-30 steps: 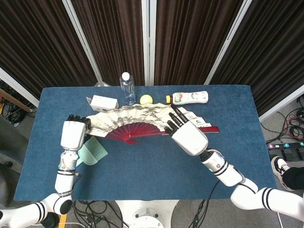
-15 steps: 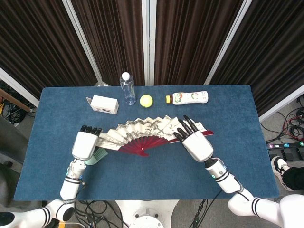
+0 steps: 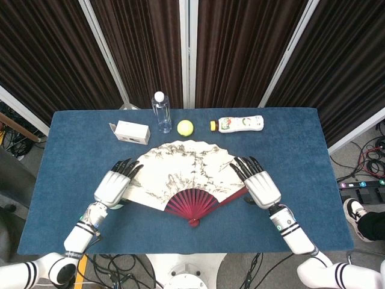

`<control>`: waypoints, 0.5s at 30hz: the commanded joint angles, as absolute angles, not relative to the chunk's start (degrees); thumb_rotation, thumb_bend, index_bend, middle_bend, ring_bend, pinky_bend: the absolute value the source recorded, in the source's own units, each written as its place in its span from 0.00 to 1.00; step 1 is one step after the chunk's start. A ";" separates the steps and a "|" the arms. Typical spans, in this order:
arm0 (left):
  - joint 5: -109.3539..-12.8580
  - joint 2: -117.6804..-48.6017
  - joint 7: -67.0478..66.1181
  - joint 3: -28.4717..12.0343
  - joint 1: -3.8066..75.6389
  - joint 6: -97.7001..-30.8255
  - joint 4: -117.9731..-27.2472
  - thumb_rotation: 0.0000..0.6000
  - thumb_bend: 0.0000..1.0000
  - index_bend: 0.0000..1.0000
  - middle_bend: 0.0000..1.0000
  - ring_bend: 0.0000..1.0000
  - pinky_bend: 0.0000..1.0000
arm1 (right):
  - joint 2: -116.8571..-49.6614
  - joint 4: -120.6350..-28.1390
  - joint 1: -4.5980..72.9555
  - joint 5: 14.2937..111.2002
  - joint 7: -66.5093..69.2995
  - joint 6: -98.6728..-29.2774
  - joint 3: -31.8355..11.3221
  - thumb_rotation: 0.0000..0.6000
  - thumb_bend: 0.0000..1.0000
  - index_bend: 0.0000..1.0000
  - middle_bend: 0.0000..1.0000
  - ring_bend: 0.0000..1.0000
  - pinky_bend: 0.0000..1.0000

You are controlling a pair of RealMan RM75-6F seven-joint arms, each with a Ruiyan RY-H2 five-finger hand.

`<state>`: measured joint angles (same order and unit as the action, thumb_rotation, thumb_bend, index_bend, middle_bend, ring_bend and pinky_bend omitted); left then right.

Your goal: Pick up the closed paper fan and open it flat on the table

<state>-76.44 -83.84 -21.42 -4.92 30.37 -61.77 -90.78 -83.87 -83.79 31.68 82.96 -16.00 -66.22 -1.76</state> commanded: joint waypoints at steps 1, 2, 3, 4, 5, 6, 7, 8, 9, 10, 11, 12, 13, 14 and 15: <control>-75.62 -80.43 -17.05 -4.63 31.68 -58.17 -93.17 1.00 0.00 0.08 0.07 0.00 0.11 | -79.84 -87.36 31.91 80.95 -15.82 -63.05 -1.79 1.00 0.00 0.00 0.00 0.00 0.00; -75.50 -80.04 -16.96 -4.86 31.65 -58.45 -93.09 1.00 0.00 0.08 0.07 0.00 0.11 | -79.17 -88.08 31.70 80.97 -14.88 -63.33 -1.98 1.00 0.00 0.00 0.00 0.00 0.00; -75.57 -79.86 -17.01 -5.31 31.36 -59.73 -92.72 1.00 0.00 0.08 0.07 0.00 0.12 | -78.45 -88.66 31.23 81.49 -13.22 -64.71 -2.51 1.00 0.00 0.00 0.00 0.00 0.00; -75.79 -79.89 -16.68 -5.78 30.99 -61.13 -92.19 1.00 0.00 0.08 0.07 0.01 0.12 | -78.03 -88.60 30.69 82.10 -12.09 -66.26 -2.91 1.00 0.00 0.00 0.01 0.00 0.00; -75.77 -79.99 -15.94 -6.34 30.47 -62.63 -91.52 1.00 0.00 0.08 0.08 0.02 0.12 | -77.65 -88.36 30.10 82.69 -11.17 -67.87 -3.24 1.00 0.00 0.00 0.02 0.00 0.00; -75.11 -80.00 -14.82 -7.58 30.00 -64.30 -90.10 1.00 0.00 0.08 0.09 0.03 0.12 | -77.20 -87.81 29.35 83.43 -10.08 -70.02 -3.76 1.00 0.01 0.00 0.06 0.00 0.00; -74.52 -79.90 -14.12 -8.19 29.61 -65.19 -88.98 1.00 0.00 0.09 0.10 0.04 0.12 | -76.88 -87.25 28.77 83.81 -9.30 -71.48 -4.09 1.00 0.02 0.01 0.11 0.01 0.01; -73.76 -79.70 -13.35 -8.69 29.16 -65.85 -87.94 1.00 0.00 0.09 0.11 0.05 0.12 | -76.44 -86.79 28.15 83.83 -8.56 -72.50 -4.30 1.00 0.05 0.02 0.15 0.02 0.02; -72.58 -79.31 -11.94 -9.31 28.48 -66.46 -86.74 1.00 0.00 0.09 0.12 0.05 0.12 | -75.60 -86.49 27.32 83.45 -7.62 -73.44 -4.51 1.00 0.10 0.04 0.20 0.04 0.03; -71.81 -78.89 -10.66 -9.69 27.93 -66.83 -85.97 1.00 0.00 0.10 0.12 0.05 0.12 | -74.75 -86.43 26.71 83.17 -6.71 -73.86 -4.53 1.00 0.14 0.06 0.22 0.05 0.04; -71.13 -78.41 -9.18 -9.97 27.31 -67.15 -85.28 1.00 0.00 0.10 0.12 0.05 0.12 | -73.71 -86.48 26.06 82.91 -5.67 -74.16 -4.43 1.00 0.16 0.07 0.22 0.05 0.04; -70.56 -77.73 -6.95 -10.15 26.34 -67.67 -84.43 1.00 0.00 0.10 0.12 0.05 0.12 | -72.33 -86.73 25.06 82.39 -4.33 -74.72 -4.36 1.00 0.17 0.07 0.22 0.05 0.04; -70.71 -77.23 -5.16 -10.01 25.52 -68.25 -83.73 1.00 0.00 0.11 0.12 0.05 0.12 | -71.35 -86.89 24.25 82.05 -3.35 -75.27 -4.30 1.00 0.18 0.08 0.22 0.05 0.05; -70.95 -76.75 -3.57 -9.73 24.63 -68.93 -82.91 1.00 0.00 0.13 0.13 0.05 0.12 | -70.41 -87.02 23.45 81.95 -2.31 -75.84 -4.15 1.00 0.17 0.08 0.21 0.05 0.05; -71.12 -76.20 -2.01 -9.28 23.34 -70.01 -81.92 1.00 0.00 0.13 0.13 0.05 0.12 | -69.20 -87.21 22.31 81.87 -0.79 -76.64 -3.84 1.00 0.18 0.08 0.21 0.05 0.05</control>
<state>-71.86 -77.94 -6.34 -9.13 26.40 -67.37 -84.85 -71.54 -87.01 24.71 82.40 -3.48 -74.70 -4.01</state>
